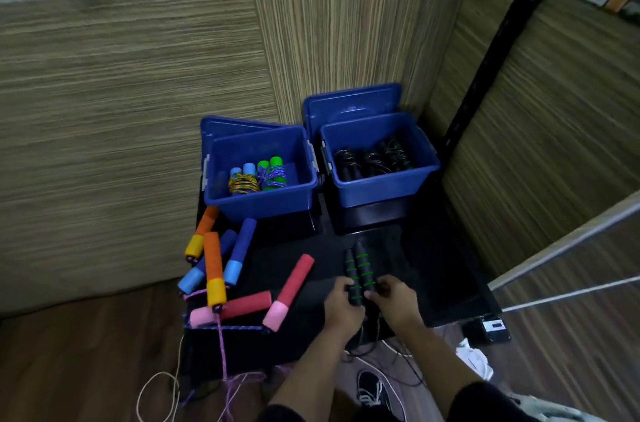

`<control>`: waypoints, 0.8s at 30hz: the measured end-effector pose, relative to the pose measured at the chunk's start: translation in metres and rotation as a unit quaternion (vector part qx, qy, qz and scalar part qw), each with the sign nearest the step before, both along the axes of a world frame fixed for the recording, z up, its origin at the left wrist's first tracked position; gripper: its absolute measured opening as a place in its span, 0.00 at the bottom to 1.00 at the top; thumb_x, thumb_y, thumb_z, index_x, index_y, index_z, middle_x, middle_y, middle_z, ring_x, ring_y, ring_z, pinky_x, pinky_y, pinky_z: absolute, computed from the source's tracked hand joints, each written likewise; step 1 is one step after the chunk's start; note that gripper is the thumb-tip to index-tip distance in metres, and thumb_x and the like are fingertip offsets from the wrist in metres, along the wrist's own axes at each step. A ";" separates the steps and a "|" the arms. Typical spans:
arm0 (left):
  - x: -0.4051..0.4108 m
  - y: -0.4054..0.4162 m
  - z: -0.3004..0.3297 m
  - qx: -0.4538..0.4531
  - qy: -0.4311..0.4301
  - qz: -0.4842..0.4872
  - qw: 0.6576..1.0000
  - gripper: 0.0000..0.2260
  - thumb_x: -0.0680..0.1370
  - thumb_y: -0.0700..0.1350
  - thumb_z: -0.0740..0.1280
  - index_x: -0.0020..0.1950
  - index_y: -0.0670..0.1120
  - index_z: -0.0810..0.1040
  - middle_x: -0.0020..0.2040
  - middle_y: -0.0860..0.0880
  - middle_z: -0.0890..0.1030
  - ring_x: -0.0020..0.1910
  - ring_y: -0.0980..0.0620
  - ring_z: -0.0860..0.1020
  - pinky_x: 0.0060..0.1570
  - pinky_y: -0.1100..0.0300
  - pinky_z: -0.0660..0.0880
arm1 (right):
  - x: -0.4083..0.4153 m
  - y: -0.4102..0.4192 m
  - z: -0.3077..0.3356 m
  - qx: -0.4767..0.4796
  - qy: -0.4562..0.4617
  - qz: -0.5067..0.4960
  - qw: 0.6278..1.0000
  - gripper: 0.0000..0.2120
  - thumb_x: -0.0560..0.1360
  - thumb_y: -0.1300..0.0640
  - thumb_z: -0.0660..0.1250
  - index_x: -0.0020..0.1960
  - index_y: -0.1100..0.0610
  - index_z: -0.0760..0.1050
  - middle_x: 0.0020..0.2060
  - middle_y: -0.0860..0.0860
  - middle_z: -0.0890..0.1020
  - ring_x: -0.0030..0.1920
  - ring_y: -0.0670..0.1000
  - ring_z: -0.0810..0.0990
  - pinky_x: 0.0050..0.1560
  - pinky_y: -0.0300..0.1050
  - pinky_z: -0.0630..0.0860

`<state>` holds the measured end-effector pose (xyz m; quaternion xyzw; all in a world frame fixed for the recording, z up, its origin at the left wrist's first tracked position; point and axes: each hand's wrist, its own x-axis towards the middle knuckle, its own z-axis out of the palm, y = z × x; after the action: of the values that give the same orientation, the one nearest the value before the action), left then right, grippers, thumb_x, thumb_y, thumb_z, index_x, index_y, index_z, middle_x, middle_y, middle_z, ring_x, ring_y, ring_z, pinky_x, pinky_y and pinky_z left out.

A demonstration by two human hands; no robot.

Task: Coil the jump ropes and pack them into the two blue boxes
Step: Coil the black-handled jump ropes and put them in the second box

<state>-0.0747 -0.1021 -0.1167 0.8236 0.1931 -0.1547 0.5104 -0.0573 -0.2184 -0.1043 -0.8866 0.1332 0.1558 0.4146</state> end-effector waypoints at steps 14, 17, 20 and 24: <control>0.012 -0.019 -0.012 -0.101 0.059 0.094 0.989 0.22 0.67 0.33 0.75 0.46 0.56 0.70 0.46 0.43 0.77 0.48 0.42 0.81 0.48 0.44 0.79 | -0.001 -0.023 -0.021 -0.099 0.107 0.194 0.970 0.53 0.67 0.61 0.72 0.77 0.51 0.38 0.68 0.58 0.59 0.66 0.60 0.68 0.62 0.46 0.72; 0.011 -0.014 -0.004 -0.045 0.028 0.028 0.998 0.19 0.68 0.41 0.77 0.50 0.52 0.70 0.50 0.44 0.75 0.49 0.48 0.77 0.49 0.62 0.74 | 0.003 -0.027 -0.019 -0.127 0.073 0.205 0.968 0.45 0.69 0.64 0.67 0.78 0.51 0.45 0.70 0.60 0.60 0.62 0.60 0.73 0.59 0.44 0.72; 0.012 -0.005 0.006 0.122 0.007 -0.076 0.990 0.29 0.68 0.56 0.76 0.63 0.50 0.67 0.64 0.44 0.67 0.64 0.45 0.68 0.58 0.58 0.68 | 0.009 -0.041 -0.016 -0.132 0.040 0.237 0.962 0.39 0.71 0.64 0.64 0.77 0.50 0.52 0.68 0.59 0.64 0.62 0.58 0.73 0.60 0.41 0.69; 0.024 0.009 0.010 0.349 -0.059 -0.282 0.892 0.48 0.67 0.72 0.64 0.78 0.55 0.46 0.78 0.49 0.39 0.77 0.43 0.38 0.71 0.38 0.42 | 0.015 -0.057 -0.017 -0.127 0.047 0.304 0.943 0.38 0.71 0.67 0.62 0.76 0.48 0.55 0.69 0.58 0.63 0.65 0.57 0.71 0.62 0.35 0.65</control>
<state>-0.0511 -0.0935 -0.1068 0.9761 -0.0366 -0.1659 0.1354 -0.0420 -0.2750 -0.1208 -0.9220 -0.1049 0.2977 0.2243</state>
